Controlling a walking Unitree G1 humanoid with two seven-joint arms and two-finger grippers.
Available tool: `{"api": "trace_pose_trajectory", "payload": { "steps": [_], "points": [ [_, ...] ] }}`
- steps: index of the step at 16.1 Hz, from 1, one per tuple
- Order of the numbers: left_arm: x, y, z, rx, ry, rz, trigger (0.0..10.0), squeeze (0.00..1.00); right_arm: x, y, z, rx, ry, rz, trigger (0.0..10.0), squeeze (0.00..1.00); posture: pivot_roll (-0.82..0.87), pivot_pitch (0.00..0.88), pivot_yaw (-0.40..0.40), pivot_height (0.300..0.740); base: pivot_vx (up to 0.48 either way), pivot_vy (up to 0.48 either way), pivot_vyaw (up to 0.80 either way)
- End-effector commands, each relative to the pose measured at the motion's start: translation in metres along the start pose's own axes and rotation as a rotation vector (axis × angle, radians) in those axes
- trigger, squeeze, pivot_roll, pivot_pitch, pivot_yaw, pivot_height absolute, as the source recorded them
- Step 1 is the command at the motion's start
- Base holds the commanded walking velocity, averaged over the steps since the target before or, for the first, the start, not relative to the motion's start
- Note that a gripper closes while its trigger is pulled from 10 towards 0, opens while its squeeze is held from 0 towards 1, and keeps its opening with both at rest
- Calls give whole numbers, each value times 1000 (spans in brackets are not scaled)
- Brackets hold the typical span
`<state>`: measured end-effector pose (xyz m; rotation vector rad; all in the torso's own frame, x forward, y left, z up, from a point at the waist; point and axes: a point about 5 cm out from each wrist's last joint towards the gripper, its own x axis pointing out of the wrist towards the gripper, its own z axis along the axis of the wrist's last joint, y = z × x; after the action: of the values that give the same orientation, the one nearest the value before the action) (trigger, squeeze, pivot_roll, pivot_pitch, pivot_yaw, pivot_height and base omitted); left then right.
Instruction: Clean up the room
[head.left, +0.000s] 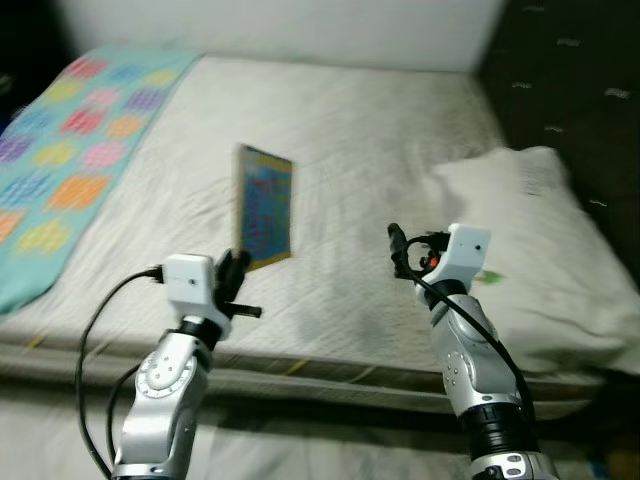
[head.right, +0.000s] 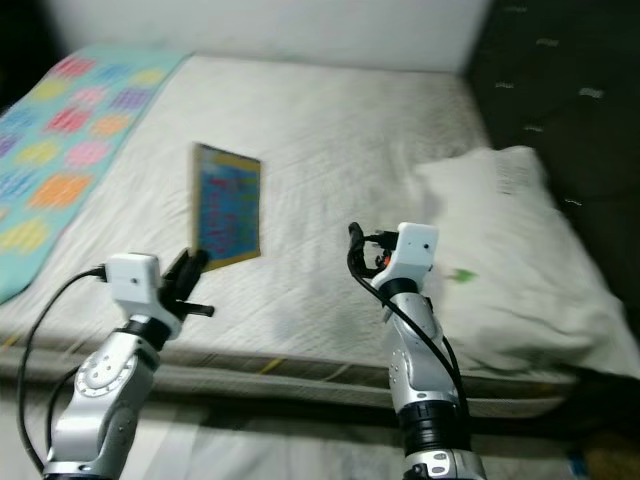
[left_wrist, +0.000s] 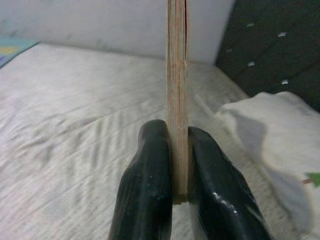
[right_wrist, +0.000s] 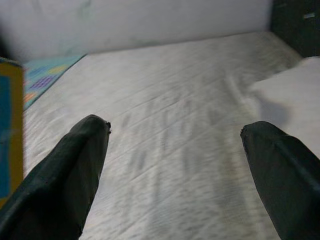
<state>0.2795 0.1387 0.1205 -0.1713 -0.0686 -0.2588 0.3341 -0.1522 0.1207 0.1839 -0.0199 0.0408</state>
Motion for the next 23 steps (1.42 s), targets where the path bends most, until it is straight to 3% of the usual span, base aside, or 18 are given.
{"api": "trace_pose_trajectory", "payload": {
  "steps": [1,7,10,18,23],
  "points": [
    [2,-11,7,1,-41,-52,10000,0,-3,-9,-4,0,13,-29,10000,0,-19,93,-30,740,247,0,0],
    [1,-12,5,1,-34,-49,10000,0,-4,-9,-5,-7,16,-25,10000,0,-20,91,-33,740,124,0,0],
    [3,-6,5,-2,-31,9,10000,0,-3,-9,-5,-10,16,-25,10000,0,-20,89,-33,740,0,0,0],
    [4,-10,4,2,-21,-4,10000,0,-2,-9,-6,-6,22,-23,10000,0,-21,79,-35,740,0,0,-200],
    [4,-10,4,3,-19,-5,10000,0,-1,-9,-5,-5,22,-26,10000,0,-20,82,-35,740,0,-312,0]
  ]
}}
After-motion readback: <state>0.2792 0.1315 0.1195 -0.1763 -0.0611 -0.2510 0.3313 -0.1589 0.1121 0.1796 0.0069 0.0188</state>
